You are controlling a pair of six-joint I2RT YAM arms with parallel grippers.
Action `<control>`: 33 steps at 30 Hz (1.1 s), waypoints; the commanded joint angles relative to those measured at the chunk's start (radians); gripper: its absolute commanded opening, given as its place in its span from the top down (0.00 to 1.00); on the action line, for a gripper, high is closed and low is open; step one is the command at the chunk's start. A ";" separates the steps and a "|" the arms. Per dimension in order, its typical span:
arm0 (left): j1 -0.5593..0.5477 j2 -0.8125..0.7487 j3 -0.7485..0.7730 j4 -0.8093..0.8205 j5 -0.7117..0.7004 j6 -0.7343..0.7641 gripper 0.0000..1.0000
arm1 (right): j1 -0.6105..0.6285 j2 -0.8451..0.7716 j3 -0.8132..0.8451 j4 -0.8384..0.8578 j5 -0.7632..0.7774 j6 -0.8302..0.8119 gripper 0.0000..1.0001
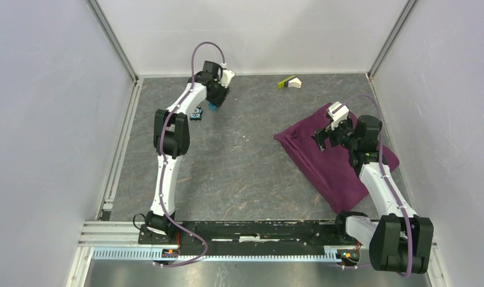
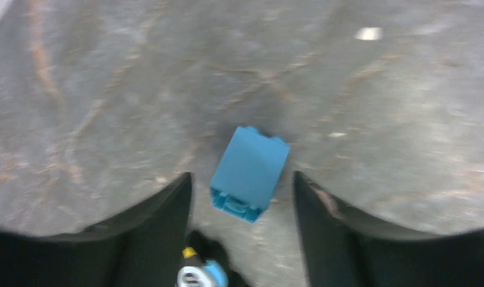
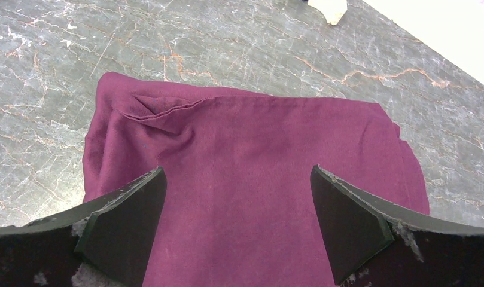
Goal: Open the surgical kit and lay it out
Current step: Move the distractor to the center of the board.
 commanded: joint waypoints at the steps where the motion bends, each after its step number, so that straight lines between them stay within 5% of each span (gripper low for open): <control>1: 0.065 0.056 0.143 -0.029 -0.091 -0.080 0.21 | -0.001 -0.007 0.043 0.009 0.002 -0.008 0.03; 7: 0.109 -0.067 0.021 0.001 -0.019 -0.150 0.00 | -0.001 -0.014 0.043 0.009 0.006 -0.009 0.03; 17: 0.124 -0.356 -0.475 0.156 -0.019 -0.213 0.00 | -0.001 -0.009 0.045 0.007 0.006 -0.010 0.03; 28: 0.166 -0.203 -0.331 0.109 -0.053 -0.252 0.07 | -0.001 -0.016 0.042 0.007 0.016 -0.016 0.03; 33: 0.174 -0.121 -0.217 0.063 -0.055 -0.249 0.20 | -0.001 -0.011 0.042 0.008 0.020 -0.018 0.03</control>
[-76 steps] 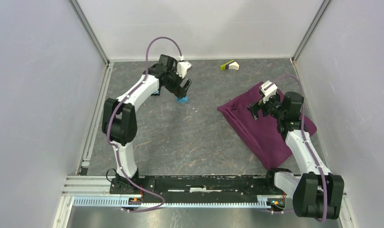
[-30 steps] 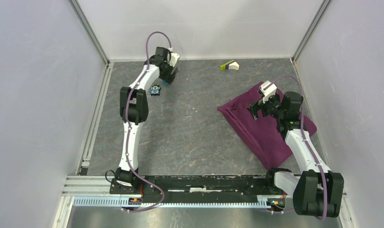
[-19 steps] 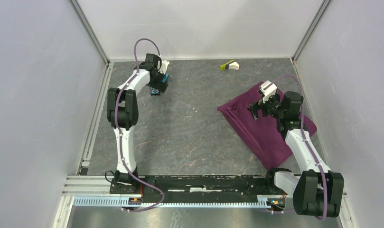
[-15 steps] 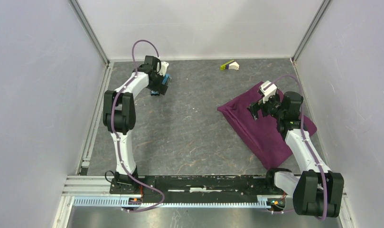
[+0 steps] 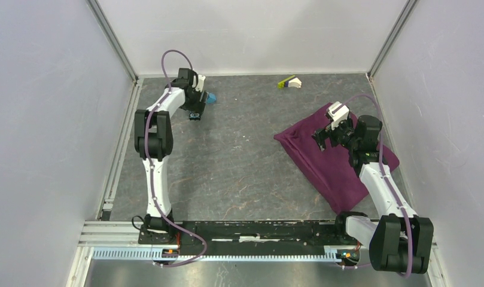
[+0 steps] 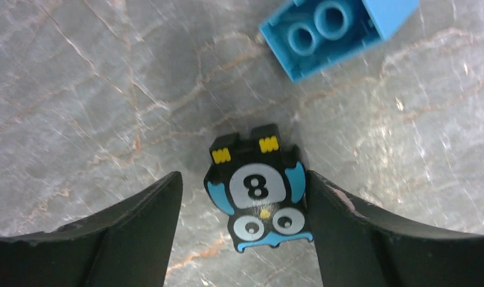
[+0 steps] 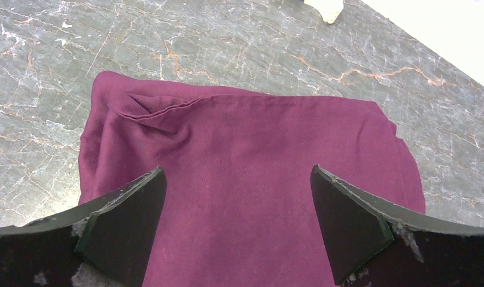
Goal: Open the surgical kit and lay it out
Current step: Move the distractor to the center of the board.
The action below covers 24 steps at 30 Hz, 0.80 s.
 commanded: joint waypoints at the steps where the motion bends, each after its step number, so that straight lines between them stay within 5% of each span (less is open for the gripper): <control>1: 0.008 0.068 0.139 -0.042 -0.009 -0.033 0.24 | -0.001 -0.010 0.041 0.009 0.011 -0.014 0.03; 15: 0.025 0.294 0.604 -0.121 -0.059 -0.043 0.40 | 0.039 0.009 0.072 -0.053 0.002 -0.056 0.03; 20: 0.025 0.170 0.470 -0.120 0.004 -0.104 0.06 | 0.048 0.009 0.061 -0.046 -0.004 -0.059 0.03; 24: 0.025 -0.016 0.183 -0.056 0.088 -0.161 0.00 | 0.048 0.002 0.050 -0.034 0.004 -0.058 0.03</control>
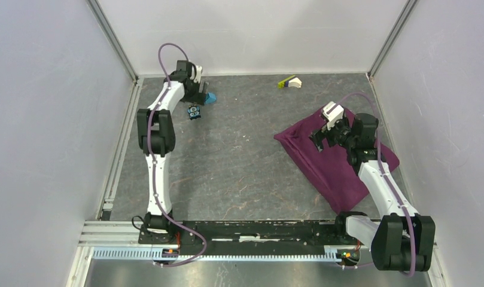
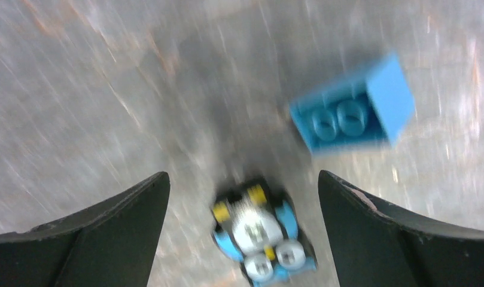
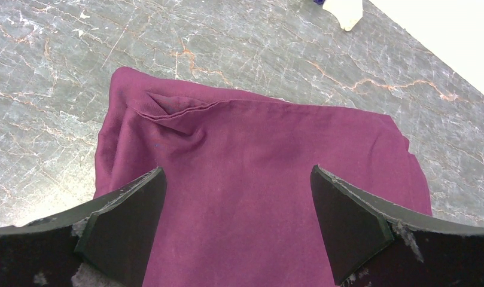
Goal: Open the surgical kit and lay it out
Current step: Move the distractor to the center of the board.
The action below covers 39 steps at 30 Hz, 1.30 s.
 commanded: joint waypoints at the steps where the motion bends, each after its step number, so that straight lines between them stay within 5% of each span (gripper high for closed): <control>1: 0.002 -0.267 -0.285 0.074 0.100 -0.107 0.00 | 0.001 -0.006 0.018 0.021 0.001 -0.012 0.03; 9: 0.002 -0.349 -0.497 0.139 0.117 -0.194 0.03 | 0.001 -0.001 0.012 0.023 -0.019 -0.009 0.03; 24: 0.009 -0.210 -0.377 0.109 0.070 -0.193 0.29 | 0.002 -0.007 0.009 0.026 -0.022 -0.009 0.03; 33: 0.023 -0.098 -0.156 0.059 0.036 -0.172 0.46 | 0.000 -0.005 0.010 0.025 -0.013 -0.012 0.03; 37: 0.031 0.007 0.022 0.007 0.017 -0.166 0.48 | 0.002 -0.005 0.006 0.026 -0.016 -0.008 0.03; 38: 0.033 0.026 0.067 -0.004 -0.002 -0.163 0.47 | 0.001 -0.107 0.006 0.026 -0.014 -0.006 0.03; 39: 0.033 0.046 0.098 -0.011 -0.014 -0.161 0.45 | 0.000 -0.007 0.006 0.026 -0.008 0.003 0.03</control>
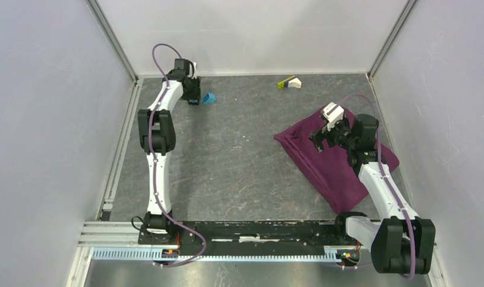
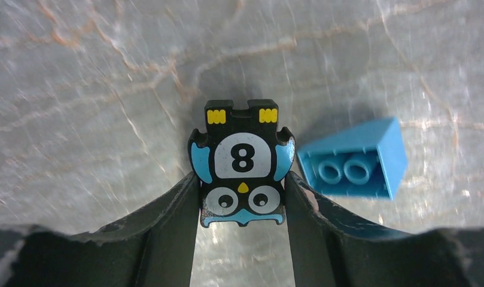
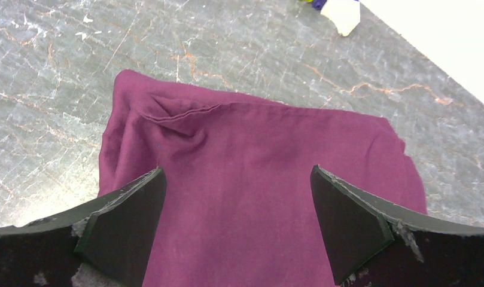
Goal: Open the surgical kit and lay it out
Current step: Move the distractor to the center of the board.
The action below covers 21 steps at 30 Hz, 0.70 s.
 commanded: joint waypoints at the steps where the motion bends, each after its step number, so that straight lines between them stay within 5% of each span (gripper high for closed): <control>1: 0.012 0.073 0.175 -0.041 -0.056 0.013 0.41 | 0.003 0.003 0.009 0.049 0.003 0.010 0.03; 7: 0.017 0.030 0.184 -0.037 -0.028 0.032 0.01 | 0.091 0.034 0.082 -0.068 0.029 -0.033 0.03; 21: 0.025 -0.505 -0.409 0.115 0.089 0.121 0.00 | 0.333 0.171 0.111 -0.211 0.197 -0.115 0.06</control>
